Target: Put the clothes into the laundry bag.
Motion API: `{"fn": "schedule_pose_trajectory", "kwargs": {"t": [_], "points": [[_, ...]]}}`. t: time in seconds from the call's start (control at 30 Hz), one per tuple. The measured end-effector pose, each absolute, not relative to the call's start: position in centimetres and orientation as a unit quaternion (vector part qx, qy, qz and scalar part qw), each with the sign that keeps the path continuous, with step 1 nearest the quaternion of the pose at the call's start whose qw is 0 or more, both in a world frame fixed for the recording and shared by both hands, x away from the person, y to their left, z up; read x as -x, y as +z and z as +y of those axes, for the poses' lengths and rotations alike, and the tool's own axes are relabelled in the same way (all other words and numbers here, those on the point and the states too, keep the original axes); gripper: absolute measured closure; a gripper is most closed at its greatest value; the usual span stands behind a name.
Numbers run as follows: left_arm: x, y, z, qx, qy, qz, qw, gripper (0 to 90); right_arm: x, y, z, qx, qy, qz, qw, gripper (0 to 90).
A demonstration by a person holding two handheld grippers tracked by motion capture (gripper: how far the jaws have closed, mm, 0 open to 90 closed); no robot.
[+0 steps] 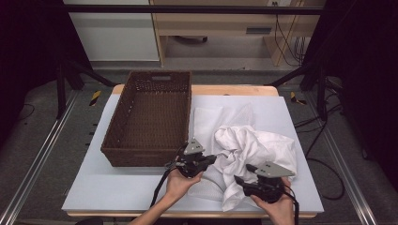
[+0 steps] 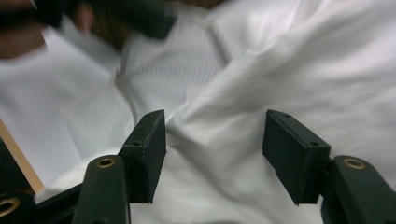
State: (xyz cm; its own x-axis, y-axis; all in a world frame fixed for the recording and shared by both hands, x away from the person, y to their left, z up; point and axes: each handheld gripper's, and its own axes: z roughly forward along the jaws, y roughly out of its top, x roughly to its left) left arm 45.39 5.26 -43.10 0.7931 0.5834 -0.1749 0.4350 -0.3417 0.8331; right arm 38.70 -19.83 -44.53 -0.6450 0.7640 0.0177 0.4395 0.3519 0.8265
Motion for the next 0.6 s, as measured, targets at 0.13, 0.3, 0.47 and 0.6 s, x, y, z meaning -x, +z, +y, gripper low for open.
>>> {"fn": "schedule_pose_trajectory", "kwargs": {"t": [0.13, 0.3, 0.47, 0.6], "points": [[-45.5, -43.1, 5.4, -0.815, 0.076, 0.314, 0.481, 88.8, -40.0, -46.8, -18.6, -0.382, 0.389, 0.819, 0.18, 70.9], [-45.5, -43.0, 5.5, -0.813, 0.076, 0.316, 0.483, 88.8, -41.0, -46.5, -18.5, -0.386, 0.368, 0.827, 0.178, 90.0], [-45.5, -42.8, 5.5, -0.811, 0.076, 0.316, 0.487, 88.8, -41.3, -42.4, -17.7, -0.365, 0.445, 0.796, 0.186, 90.0], [-45.5, -42.6, 5.7, -0.807, 0.079, 0.319, 0.491, 88.8, -42.4, -42.1, -15.9, -0.356, 0.451, 0.798, 0.184, 90.0]]}}
